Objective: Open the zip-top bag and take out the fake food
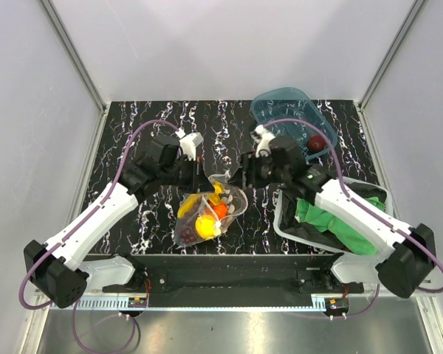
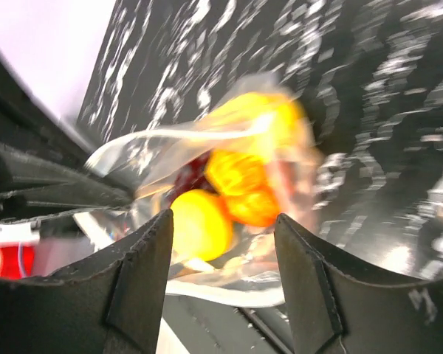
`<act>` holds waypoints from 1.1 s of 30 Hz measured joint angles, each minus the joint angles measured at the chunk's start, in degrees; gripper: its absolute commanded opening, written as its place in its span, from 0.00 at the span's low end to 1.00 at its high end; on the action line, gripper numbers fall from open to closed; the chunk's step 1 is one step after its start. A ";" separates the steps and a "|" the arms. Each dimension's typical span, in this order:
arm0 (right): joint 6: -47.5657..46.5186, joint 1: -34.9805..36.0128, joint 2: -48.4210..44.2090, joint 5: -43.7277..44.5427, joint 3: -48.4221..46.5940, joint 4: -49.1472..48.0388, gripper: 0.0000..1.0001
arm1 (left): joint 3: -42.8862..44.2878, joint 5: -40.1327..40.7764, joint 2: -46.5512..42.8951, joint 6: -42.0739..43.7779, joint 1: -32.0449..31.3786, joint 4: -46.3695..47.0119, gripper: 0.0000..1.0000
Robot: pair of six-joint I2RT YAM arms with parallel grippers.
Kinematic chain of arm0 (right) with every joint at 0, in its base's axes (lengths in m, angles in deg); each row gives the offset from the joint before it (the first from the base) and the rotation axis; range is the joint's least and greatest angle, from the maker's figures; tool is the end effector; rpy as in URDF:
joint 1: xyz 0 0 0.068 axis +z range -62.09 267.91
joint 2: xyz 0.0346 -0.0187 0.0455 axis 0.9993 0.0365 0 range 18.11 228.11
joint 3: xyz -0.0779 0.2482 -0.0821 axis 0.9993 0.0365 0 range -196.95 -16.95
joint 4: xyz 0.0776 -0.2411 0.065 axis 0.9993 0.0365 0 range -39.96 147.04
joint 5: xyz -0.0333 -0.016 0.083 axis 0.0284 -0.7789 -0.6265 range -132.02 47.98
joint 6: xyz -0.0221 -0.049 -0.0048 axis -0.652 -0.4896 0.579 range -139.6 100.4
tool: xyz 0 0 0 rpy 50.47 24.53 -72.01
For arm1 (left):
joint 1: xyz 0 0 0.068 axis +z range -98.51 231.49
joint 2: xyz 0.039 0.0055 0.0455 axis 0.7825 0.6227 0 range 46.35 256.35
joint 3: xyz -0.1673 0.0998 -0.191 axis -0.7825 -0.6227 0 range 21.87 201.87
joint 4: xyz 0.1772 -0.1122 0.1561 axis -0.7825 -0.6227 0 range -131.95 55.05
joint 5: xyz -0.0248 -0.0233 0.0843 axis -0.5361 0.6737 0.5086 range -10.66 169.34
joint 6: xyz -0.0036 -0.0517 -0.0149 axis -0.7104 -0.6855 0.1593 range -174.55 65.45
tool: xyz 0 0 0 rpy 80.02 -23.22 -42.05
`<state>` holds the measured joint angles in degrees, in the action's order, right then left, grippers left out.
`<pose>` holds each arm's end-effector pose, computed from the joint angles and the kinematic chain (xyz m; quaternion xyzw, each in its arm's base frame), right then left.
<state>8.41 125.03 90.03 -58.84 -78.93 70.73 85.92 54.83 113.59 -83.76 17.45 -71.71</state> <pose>0.2192 0.1788 0.3262 -0.1405 0.8509 0.3708 0.3445 0.1968 -0.1507 0.3349 0.1270 0.8809 -0.3806 0.2511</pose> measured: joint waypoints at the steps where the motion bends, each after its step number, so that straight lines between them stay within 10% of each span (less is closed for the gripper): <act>1: 0.15 1.66 0.79 -0.48 0.20 -0.76 0.65 | 0.00 -0.15 0.00 -0.28 0.00 0.00 0.00; 14: 6.21 7.39 12.81 -3.82 3.76 -6.86 0.63 | -0.46 -0.63 -0.22 -4.35 0.00 2.29 0.00; 33: 15.82 7.74 15.02 -13.79 16.72 -20.13 0.92 | -2.82 -3.85 6.23 -10.40 -0.07 10.29 0.00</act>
<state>24.23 132.77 105.05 -72.63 -62.20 50.60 83.11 50.98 119.82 -94.16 17.38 -61.41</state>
